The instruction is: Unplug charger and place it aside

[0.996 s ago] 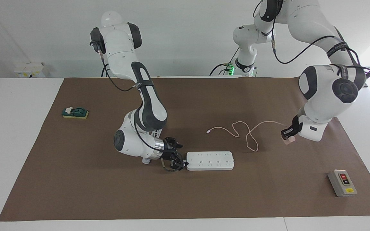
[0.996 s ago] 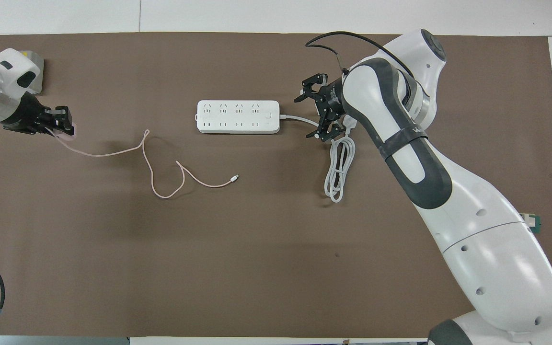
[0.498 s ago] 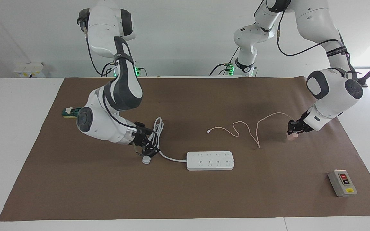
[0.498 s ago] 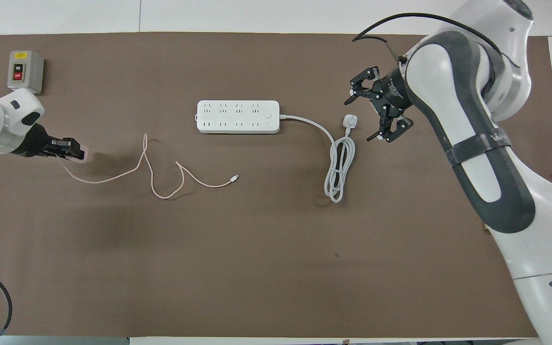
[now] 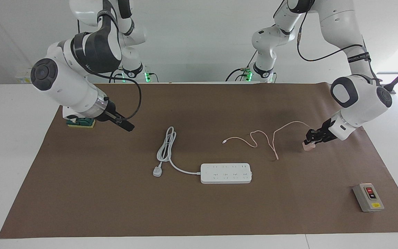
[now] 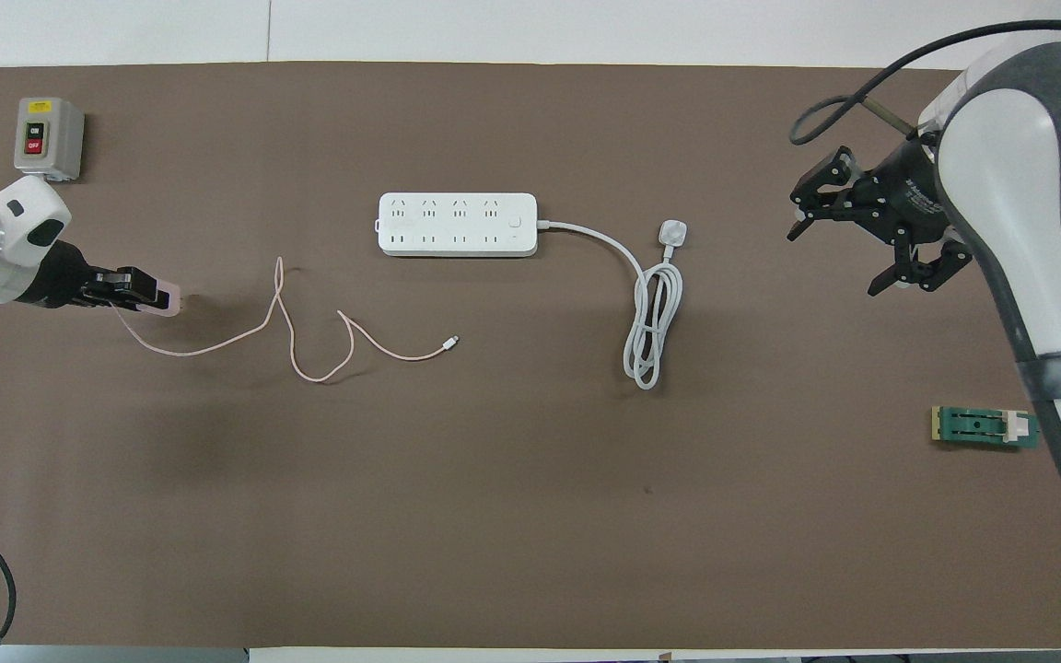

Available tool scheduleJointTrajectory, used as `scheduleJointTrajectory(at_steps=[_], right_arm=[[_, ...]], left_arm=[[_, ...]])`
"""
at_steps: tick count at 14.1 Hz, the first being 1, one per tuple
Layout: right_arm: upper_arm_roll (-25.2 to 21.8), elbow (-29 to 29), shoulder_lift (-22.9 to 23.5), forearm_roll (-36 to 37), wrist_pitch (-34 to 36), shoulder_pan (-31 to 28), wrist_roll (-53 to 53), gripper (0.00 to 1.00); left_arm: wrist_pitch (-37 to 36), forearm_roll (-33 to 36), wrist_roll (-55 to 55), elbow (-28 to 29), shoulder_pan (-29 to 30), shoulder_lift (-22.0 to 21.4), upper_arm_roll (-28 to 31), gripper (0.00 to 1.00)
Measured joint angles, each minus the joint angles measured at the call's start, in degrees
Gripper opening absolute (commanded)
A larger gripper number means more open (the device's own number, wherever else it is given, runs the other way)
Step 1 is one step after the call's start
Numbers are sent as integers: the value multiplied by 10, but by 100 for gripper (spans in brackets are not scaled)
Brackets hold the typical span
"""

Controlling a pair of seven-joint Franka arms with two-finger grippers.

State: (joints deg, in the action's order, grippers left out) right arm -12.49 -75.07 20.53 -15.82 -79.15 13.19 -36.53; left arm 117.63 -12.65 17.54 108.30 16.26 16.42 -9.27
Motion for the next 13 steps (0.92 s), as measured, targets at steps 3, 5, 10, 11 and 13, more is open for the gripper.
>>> scheduleJointTrajectory(at_steps=[3, 5, 10, 11, 13], right_arm=[[-2, -1, -20, 30, 4, -9, 117, 100], [-3, -2, -36, 52, 4, -17, 206, 100], [-6, -3, -74, 92, 5, -24, 372, 100], [-6, -3, -80, 96, 5, -26, 395, 100], [-6, -3, -93, 104, 5, -37, 431, 100]], left_arm=[[1, 0, 4, 0, 8, 0, 3, 100], [3, 0, 9, 0, 20, 0, 3, 100], [7, 0, 1, -2, 23, -24, 2, 100], [1, 0, -8, -3, 23, -40, 2, 100], [-34, 19, -64, -11, 22, -89, 2, 100]])
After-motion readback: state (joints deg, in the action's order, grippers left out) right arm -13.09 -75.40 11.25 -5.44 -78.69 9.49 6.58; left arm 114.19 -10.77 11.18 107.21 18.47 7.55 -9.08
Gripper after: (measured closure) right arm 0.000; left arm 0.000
